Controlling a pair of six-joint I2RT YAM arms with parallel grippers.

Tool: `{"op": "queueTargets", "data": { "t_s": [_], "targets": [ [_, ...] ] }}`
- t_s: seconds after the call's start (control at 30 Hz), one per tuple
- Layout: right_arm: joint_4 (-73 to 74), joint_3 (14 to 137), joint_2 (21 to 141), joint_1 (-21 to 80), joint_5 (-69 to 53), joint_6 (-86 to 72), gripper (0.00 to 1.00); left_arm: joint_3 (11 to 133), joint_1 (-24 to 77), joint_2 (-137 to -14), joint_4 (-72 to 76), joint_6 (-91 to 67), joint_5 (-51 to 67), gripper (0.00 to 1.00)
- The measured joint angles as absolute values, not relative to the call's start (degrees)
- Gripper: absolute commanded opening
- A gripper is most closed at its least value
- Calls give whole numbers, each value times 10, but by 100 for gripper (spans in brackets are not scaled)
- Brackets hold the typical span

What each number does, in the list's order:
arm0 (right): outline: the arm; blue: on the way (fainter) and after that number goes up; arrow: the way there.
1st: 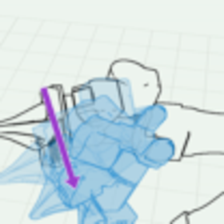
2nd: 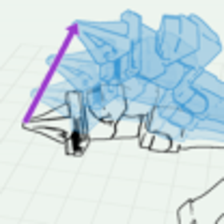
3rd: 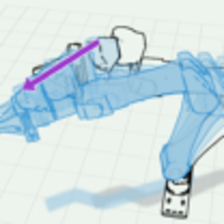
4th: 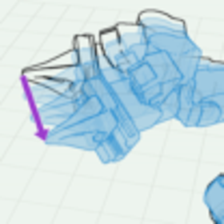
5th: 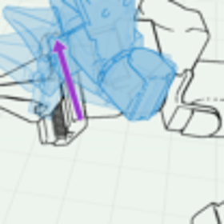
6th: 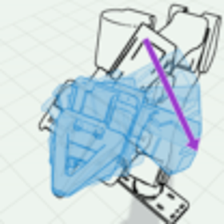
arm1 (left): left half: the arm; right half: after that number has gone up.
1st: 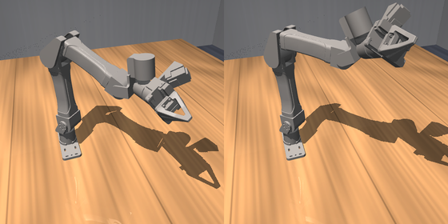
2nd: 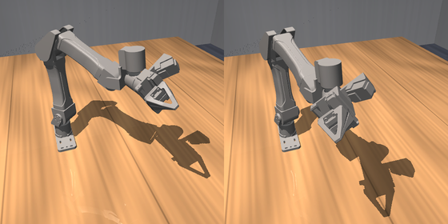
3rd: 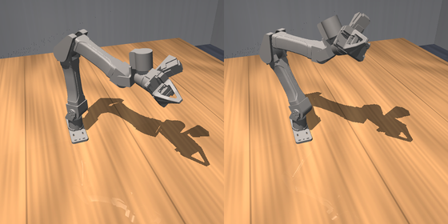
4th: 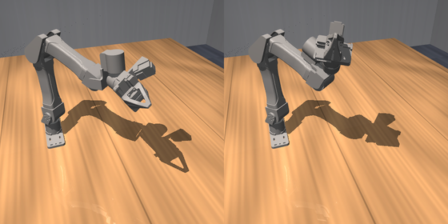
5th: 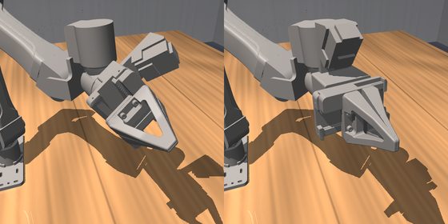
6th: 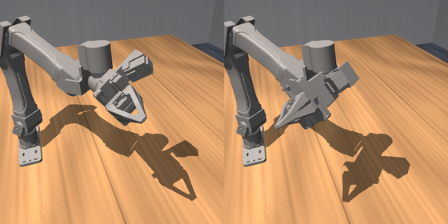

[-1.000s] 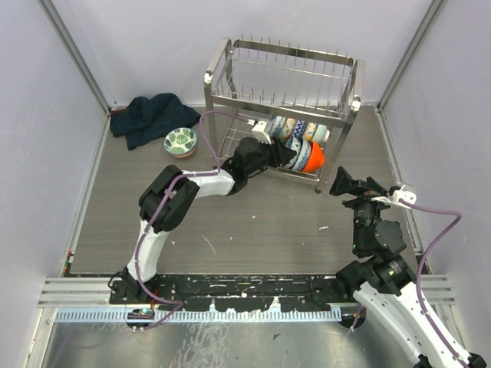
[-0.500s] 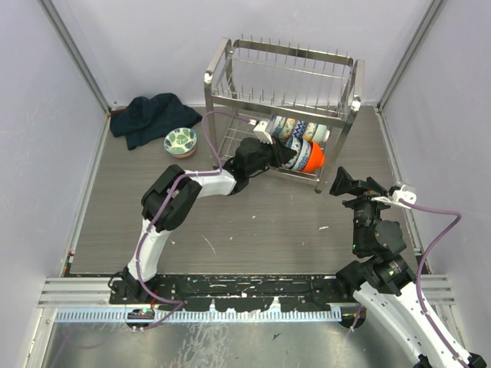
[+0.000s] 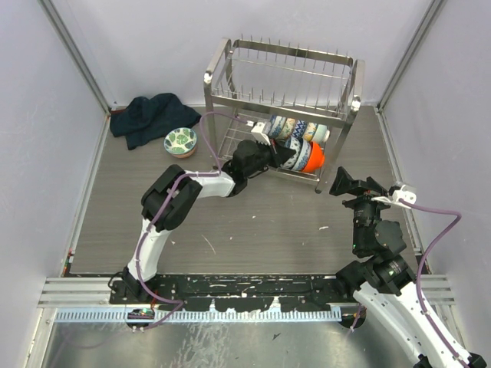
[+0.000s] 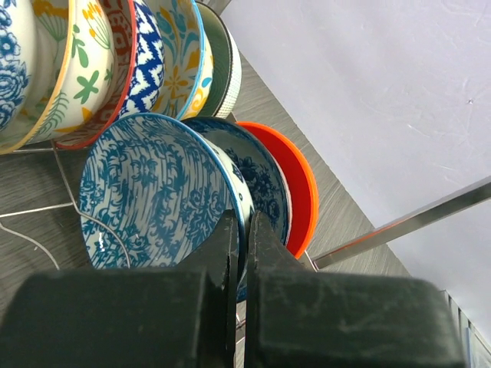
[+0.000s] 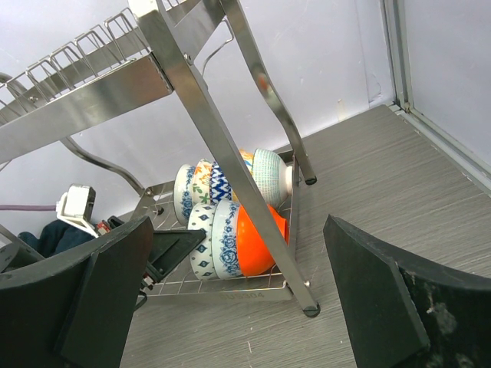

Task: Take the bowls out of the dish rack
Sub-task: Pick up the bowl from the dish rack.

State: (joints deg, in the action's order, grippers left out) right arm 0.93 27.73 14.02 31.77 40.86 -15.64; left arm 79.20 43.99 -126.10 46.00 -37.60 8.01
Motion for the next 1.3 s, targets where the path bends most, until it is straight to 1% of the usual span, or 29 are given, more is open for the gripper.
{"op": "queueTargets", "data": {
  "t_s": [0.37,0.8,1.3],
  "targets": [
    [9,277,140,318,409,-156,100,730,429,-1246,540,-402,98,0],
    [9,277,140,318,409,-156,100,724,423,-1246,558,-438,110,0],
    [9,277,140,318,409,-156,100,701,410,-1251,636,-515,137,0]
  ]
}}
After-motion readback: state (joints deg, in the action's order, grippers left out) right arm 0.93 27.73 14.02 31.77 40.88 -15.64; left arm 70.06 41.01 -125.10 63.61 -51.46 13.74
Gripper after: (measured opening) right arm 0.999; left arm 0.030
